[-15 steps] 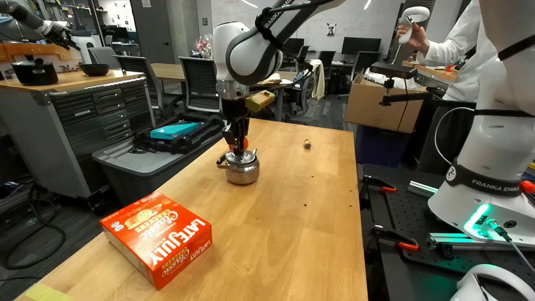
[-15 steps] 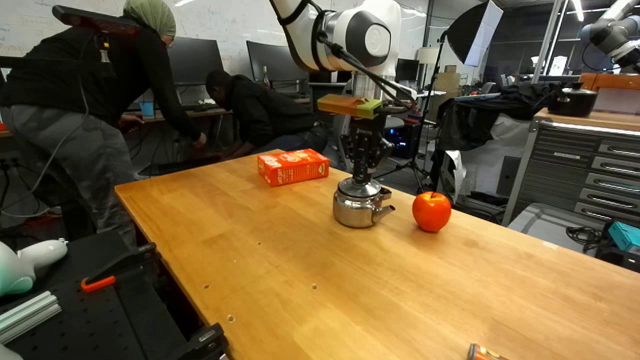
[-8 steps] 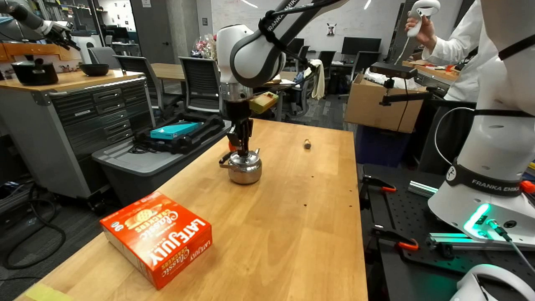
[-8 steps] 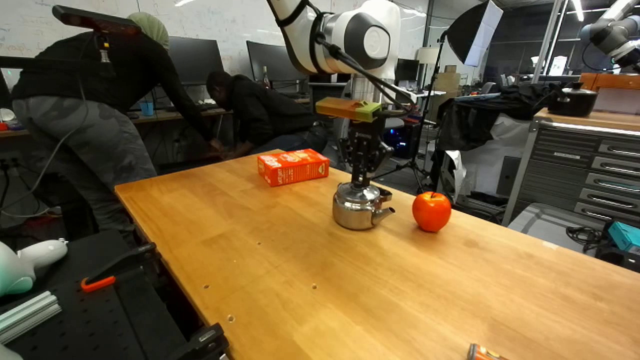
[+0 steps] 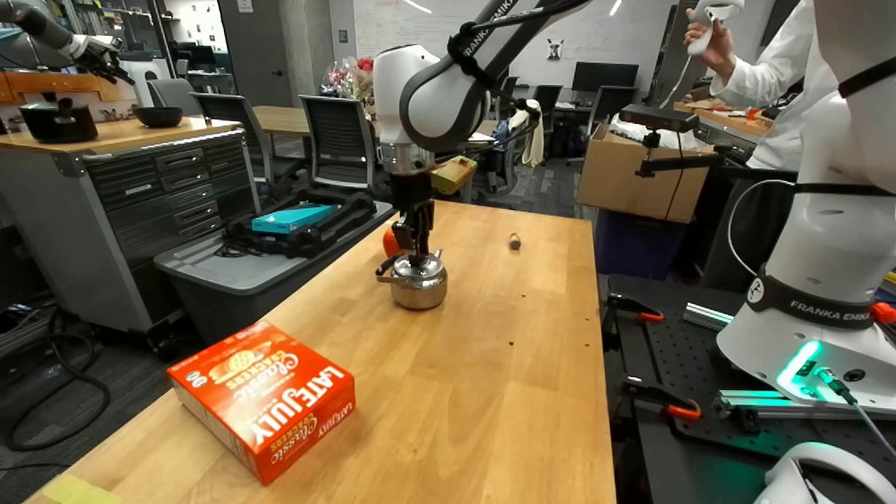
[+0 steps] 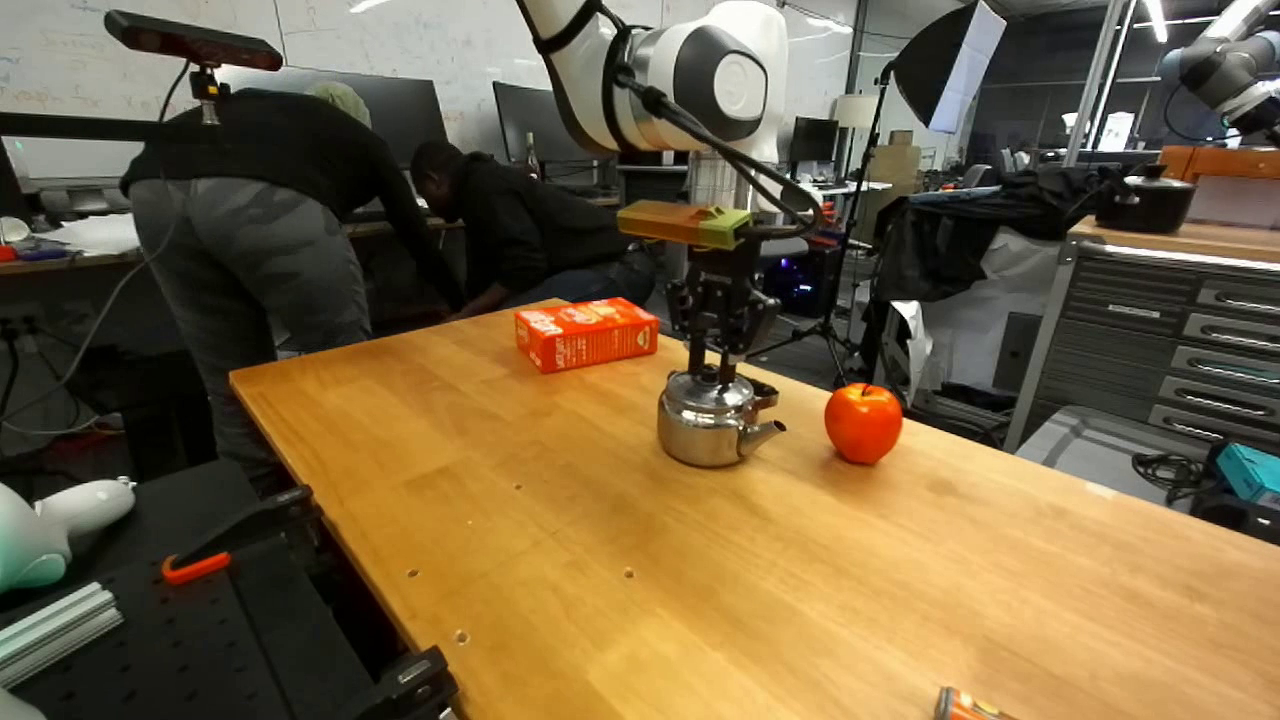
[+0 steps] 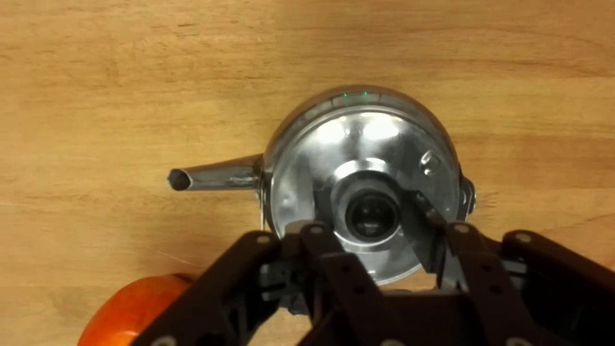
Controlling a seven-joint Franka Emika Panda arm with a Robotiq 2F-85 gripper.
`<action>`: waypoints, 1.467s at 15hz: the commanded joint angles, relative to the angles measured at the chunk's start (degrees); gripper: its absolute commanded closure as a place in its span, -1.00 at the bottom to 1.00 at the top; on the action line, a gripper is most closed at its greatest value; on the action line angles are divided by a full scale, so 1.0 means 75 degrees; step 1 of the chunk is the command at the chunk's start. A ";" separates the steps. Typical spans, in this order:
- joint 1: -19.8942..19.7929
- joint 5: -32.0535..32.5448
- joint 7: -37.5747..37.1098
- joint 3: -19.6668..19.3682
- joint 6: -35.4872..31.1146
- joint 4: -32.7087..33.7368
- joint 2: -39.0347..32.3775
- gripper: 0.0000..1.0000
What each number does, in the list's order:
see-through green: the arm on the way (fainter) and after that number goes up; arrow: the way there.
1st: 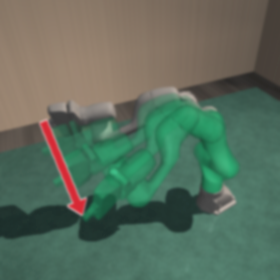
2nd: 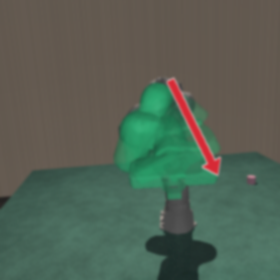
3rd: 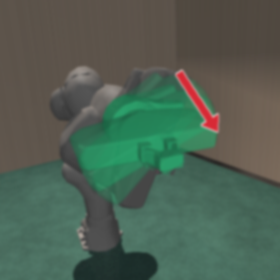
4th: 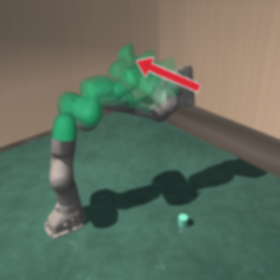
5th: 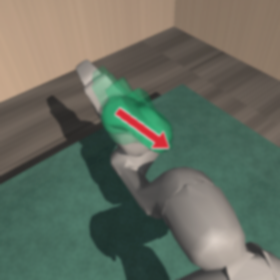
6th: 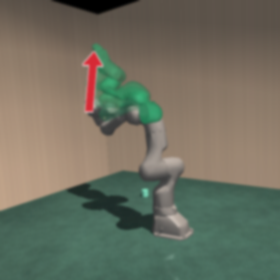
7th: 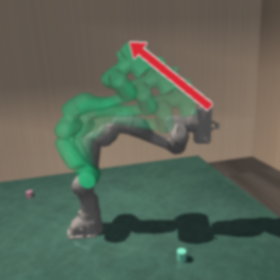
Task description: Pick up the lid and put it on the kettle
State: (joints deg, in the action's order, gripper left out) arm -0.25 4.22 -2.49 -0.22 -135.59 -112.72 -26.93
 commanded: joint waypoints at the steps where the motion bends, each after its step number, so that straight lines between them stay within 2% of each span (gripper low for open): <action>1: 0.0071 0.0141 0.0116 -0.0094 -0.0206 -0.0535 0.0466 -0.54; 4: 0.0036 0.0076 0.0213 -0.0049 -0.0319 -0.0858 0.0862 -0.97; 5: 0.0033 0.0079 0.0244 -0.0046 -0.0303 -0.0973 0.1053 -1.00; 9: 0.0065 0.0242 0.0253 -0.0102 -0.0154 -0.1655 0.2055 -1.00; 14: 0.0009 0.0776 0.0420 -0.0132 0.0694 -0.2469 0.3315 -1.00; 18: -0.0061 0.1091 0.0553 -0.0124 0.1182 -0.2956 0.4020 -1.00; 22: -0.0139 0.1111 0.0937 -0.0149 0.1199 -0.3492 0.4586 -1.00</action>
State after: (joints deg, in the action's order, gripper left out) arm -0.83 11.23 1.71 -0.97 -127.14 -134.99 2.56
